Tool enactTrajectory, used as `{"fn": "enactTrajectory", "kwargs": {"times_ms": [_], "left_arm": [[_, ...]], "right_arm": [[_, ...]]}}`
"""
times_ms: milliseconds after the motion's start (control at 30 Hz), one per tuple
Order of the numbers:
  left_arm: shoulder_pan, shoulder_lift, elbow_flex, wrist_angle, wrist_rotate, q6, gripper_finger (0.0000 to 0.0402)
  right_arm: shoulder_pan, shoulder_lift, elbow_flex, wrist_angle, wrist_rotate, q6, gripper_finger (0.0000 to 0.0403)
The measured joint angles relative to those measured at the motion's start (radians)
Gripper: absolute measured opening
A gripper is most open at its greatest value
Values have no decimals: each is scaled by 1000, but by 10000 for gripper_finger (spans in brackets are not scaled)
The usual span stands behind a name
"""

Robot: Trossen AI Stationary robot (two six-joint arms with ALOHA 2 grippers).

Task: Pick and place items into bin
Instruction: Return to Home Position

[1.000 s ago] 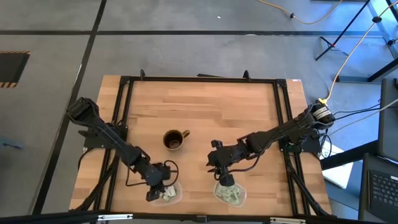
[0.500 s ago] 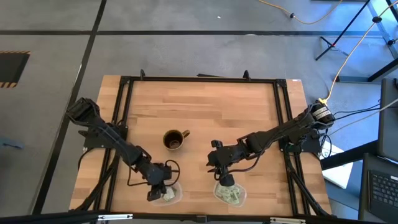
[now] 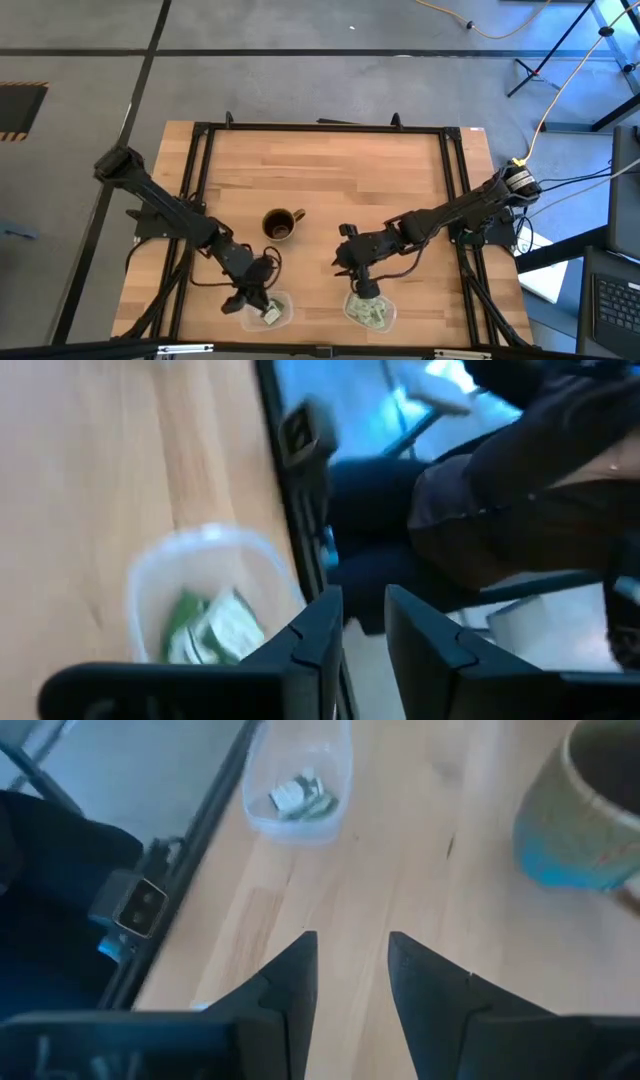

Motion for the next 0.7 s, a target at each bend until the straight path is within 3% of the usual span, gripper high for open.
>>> {"fn": "enactTrajectory", "kwargs": {"times_ms": [333,500,700], "left_arm": [[88,-261,0,-71,-127,486,61],[256,-407,0,-162,-131,659,52],[473,-566,0,-242,-113,763,42]], "right_arm": [[-95,-248,-115,-6,56,-57,127],[-195,-437,-277,35,52,-85,127],[-317,-724,-509,113,54,-45,127]]}}
